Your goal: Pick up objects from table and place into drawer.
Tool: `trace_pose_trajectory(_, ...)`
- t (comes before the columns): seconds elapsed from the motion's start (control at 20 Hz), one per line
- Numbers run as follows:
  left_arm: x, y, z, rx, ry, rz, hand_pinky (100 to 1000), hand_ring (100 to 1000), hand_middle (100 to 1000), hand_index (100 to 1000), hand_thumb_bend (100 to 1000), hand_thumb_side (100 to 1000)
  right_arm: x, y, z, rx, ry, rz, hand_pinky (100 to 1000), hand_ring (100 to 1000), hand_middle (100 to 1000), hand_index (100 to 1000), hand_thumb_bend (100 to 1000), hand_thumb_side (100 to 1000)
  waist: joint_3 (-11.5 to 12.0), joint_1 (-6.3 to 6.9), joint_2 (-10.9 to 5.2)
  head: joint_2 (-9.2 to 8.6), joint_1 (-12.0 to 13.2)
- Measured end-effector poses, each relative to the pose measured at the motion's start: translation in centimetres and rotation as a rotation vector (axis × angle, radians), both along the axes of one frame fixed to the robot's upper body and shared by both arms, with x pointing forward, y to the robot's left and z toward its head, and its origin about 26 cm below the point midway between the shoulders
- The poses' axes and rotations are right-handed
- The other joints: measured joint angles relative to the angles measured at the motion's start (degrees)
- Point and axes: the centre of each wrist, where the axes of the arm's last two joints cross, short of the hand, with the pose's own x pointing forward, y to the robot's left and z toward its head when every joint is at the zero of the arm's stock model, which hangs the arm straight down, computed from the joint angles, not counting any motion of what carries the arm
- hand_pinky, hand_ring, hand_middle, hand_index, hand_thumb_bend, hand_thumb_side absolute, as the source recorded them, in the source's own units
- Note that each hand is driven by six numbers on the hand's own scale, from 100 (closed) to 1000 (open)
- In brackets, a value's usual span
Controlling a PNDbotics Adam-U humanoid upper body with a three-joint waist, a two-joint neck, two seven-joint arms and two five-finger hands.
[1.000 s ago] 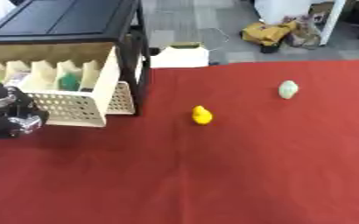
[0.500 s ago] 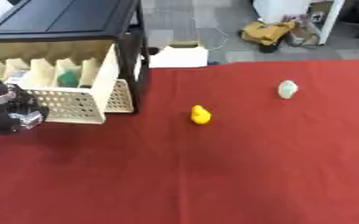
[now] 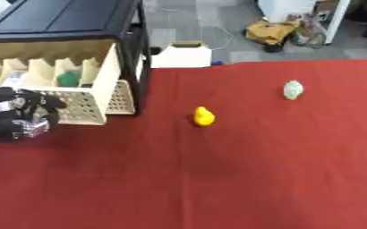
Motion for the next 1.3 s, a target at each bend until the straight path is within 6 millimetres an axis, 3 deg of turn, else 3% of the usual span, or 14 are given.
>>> trace_pose_trajectory(1.3,2.3,0.6,-0.4,0.001,-0.057,0.074,394,682,792,953,100,1000,0.1,0.1,0.1,0.015,-0.008,0.007,682,720,565,763,161,633,-0.06,0.22,0.09,-0.97,-0.04)
